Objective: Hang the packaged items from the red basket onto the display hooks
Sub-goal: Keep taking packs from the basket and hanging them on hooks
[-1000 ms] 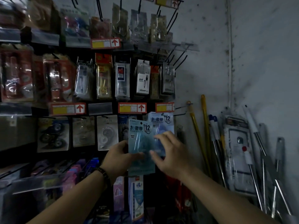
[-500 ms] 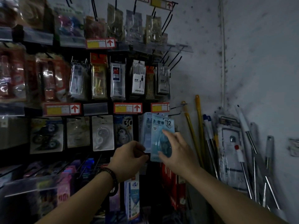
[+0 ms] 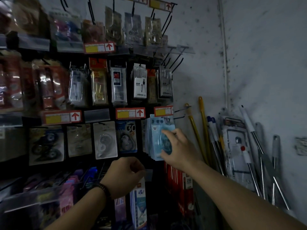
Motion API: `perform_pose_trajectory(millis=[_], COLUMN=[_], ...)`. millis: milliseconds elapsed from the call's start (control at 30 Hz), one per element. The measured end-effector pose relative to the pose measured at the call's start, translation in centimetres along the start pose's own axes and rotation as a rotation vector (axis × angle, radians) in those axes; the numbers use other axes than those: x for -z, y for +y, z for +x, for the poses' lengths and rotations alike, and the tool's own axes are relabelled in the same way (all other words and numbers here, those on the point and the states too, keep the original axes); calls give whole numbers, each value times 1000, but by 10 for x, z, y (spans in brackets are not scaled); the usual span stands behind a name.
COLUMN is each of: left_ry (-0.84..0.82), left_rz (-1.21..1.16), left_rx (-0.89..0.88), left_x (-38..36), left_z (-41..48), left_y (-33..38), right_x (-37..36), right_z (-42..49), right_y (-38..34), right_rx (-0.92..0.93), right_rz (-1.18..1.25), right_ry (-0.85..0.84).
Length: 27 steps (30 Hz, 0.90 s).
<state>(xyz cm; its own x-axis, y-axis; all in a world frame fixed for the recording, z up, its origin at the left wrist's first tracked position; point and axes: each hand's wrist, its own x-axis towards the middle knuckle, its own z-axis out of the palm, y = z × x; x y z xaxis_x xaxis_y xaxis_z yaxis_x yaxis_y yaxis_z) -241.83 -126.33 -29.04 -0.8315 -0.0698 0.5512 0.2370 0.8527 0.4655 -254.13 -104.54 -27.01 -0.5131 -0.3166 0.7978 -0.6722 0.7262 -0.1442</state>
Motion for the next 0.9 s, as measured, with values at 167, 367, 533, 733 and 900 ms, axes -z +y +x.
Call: perform_pose_trajectory(millis=[167, 367, 533, 733, 900], left_ry=[-12, -23, -77, -172, -193], left_rz=[-4, 7, 109, 131, 226], left_rx=[-14, -19, -57, 42, 158], left_x=[1, 8, 17, 12, -1], left_z=[-5, -17, -50, -132, -237], left_y=[-4, -10, -33, -89, -152], right_x=[2, -15, -26, -36, -66], right_z=[3, 11, -13, -77, -158], right_y=[0, -5, -15, -51, -101], right_rx=[-33, -98, -125, -18, 70], right_rz=[-18, -47, -56, -35, 86], right_ry=[-59, -117, -135, -260, -448])
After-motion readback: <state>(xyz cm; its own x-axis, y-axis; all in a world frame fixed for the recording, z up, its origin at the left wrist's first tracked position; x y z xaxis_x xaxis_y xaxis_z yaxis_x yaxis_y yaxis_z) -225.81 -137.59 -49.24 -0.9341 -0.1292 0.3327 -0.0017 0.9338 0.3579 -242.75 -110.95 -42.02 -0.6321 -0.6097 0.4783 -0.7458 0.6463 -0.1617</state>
